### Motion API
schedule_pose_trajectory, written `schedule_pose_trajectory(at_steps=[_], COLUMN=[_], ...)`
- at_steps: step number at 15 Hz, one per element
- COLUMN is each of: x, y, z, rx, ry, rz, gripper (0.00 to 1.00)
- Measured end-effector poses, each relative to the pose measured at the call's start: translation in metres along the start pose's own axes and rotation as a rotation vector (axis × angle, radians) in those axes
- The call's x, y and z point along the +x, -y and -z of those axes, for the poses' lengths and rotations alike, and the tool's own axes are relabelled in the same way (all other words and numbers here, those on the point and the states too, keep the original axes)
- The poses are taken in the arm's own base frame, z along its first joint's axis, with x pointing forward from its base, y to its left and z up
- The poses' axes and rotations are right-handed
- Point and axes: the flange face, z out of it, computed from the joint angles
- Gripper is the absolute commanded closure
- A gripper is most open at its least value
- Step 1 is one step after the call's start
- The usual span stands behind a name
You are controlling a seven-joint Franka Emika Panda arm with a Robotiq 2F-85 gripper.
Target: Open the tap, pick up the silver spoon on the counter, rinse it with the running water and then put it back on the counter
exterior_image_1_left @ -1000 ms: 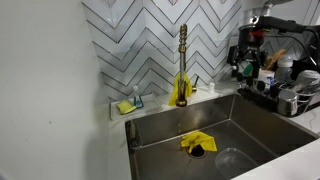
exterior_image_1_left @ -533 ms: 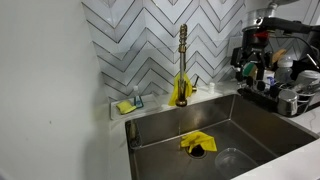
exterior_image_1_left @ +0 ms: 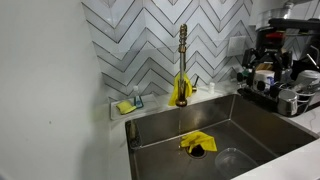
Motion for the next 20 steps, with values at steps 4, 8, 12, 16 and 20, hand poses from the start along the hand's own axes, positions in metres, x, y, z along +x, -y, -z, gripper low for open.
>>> schedule_pose_trajectory(at_steps=[4,8,12,16,20], x=[-0.036,-0.075,-0.070,-0.070,-0.092], y=[-0.049,-0.091,-0.087,-0.097,-0.156], z=[-0.010,-0.015,-0.015,-0.022,-0.038], rx=[0.015,0.026,0.024,0.016,0.034], ry=[-0.006,-0.065,-0.063,-0.032,0.004], rz=[-0.183,-0.285,-0.275,-0.350,-0.523], gripper=[0.00,0.00,0.00,0.00,0.00])
